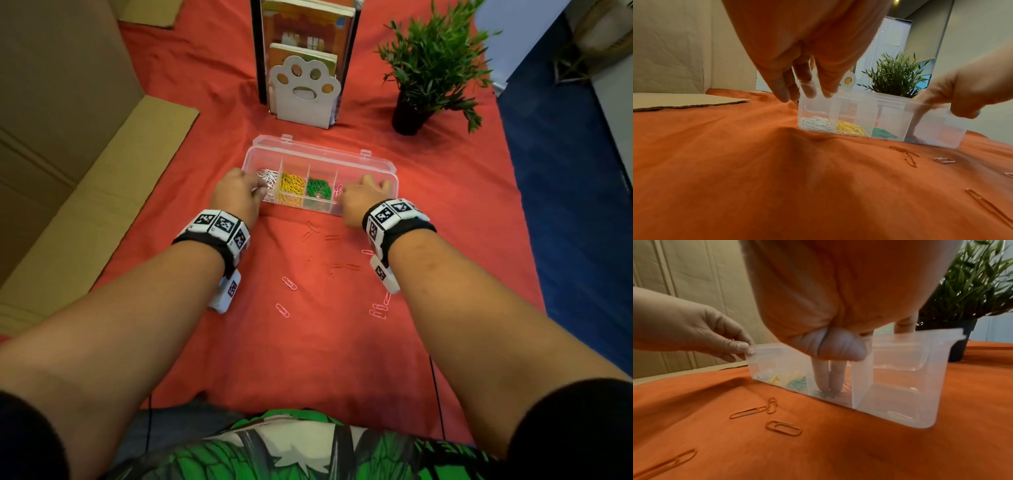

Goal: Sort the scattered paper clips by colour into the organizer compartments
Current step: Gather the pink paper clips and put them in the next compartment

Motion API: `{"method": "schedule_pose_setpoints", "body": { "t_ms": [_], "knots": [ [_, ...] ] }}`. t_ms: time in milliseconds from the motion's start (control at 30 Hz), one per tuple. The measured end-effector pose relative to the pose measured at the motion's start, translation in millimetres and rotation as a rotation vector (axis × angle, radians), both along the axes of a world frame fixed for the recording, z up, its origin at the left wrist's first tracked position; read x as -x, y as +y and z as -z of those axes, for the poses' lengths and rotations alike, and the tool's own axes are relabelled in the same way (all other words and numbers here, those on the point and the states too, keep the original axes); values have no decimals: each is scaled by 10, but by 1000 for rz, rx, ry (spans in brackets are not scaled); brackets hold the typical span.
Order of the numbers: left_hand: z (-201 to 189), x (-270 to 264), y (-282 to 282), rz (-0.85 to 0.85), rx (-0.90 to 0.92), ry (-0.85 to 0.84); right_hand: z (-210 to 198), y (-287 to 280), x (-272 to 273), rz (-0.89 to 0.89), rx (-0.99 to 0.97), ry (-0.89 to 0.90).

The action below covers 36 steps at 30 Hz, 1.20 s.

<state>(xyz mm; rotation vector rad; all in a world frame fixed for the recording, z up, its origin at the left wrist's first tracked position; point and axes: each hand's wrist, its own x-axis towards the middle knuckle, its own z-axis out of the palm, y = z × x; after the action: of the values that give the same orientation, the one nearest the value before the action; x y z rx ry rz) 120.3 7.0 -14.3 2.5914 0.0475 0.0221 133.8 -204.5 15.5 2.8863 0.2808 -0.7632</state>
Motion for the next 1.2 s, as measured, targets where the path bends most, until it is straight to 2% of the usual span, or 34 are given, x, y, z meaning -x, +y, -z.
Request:
{"method": "schedule_pose_setpoints", "body": {
  "t_ms": [667,1033,1200],
  "knots": [
    [-64,-58,11,-4,2,58,-3,-26,-92,61,-105,154],
    [-77,-64,18,-5,12,76,-40,-188,-82,84,-406,-108],
    [-94,-64,18,-3,17,86,-2,-158,-104,203,-623,-187]
  ]
}}
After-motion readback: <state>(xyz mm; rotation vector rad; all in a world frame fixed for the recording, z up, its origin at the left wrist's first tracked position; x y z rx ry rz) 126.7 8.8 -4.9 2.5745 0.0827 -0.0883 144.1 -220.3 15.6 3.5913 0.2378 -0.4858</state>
